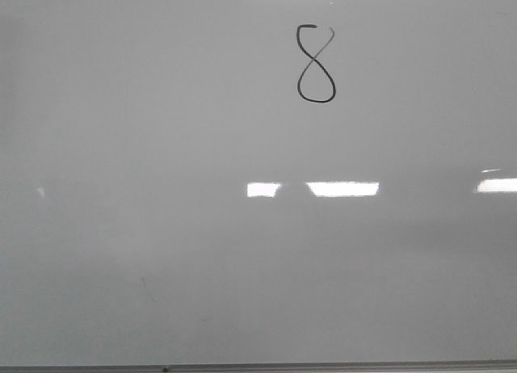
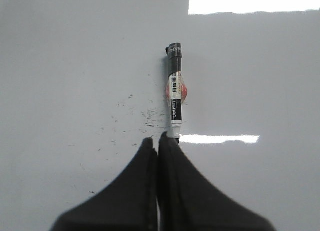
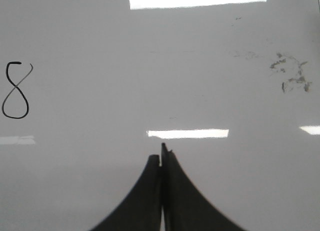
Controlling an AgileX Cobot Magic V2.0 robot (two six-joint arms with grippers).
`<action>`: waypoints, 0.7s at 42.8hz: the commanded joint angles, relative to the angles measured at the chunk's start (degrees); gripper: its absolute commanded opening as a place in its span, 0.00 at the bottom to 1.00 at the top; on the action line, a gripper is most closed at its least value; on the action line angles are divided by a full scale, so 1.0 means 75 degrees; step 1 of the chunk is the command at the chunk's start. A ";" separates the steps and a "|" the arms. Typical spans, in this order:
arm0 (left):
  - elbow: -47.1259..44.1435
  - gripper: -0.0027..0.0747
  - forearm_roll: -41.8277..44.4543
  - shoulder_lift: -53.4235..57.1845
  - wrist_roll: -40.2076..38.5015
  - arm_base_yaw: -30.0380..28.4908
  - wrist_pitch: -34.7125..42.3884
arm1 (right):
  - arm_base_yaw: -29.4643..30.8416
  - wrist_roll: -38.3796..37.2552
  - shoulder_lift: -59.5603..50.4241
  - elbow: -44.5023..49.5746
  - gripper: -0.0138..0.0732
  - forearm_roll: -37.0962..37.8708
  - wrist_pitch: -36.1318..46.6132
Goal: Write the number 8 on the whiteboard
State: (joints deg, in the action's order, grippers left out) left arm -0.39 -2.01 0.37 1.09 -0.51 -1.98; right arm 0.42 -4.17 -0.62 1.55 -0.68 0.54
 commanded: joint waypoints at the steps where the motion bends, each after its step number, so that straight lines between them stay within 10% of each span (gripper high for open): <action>1: -0.0098 0.01 -0.0014 0.0094 -0.0024 0.0020 0.0682 | -0.0014 -0.0007 -0.0154 -0.0024 0.08 -0.0055 0.0627; 30: -0.0098 0.01 -0.0014 0.0094 -0.0024 0.0020 0.0682 | -0.0014 0.0193 -0.0146 -0.0024 0.08 -0.0076 0.0592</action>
State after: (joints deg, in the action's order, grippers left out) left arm -0.39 -2.01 0.37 1.09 -0.51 -1.87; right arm 0.42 -3.24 -0.62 1.55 -1.04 0.53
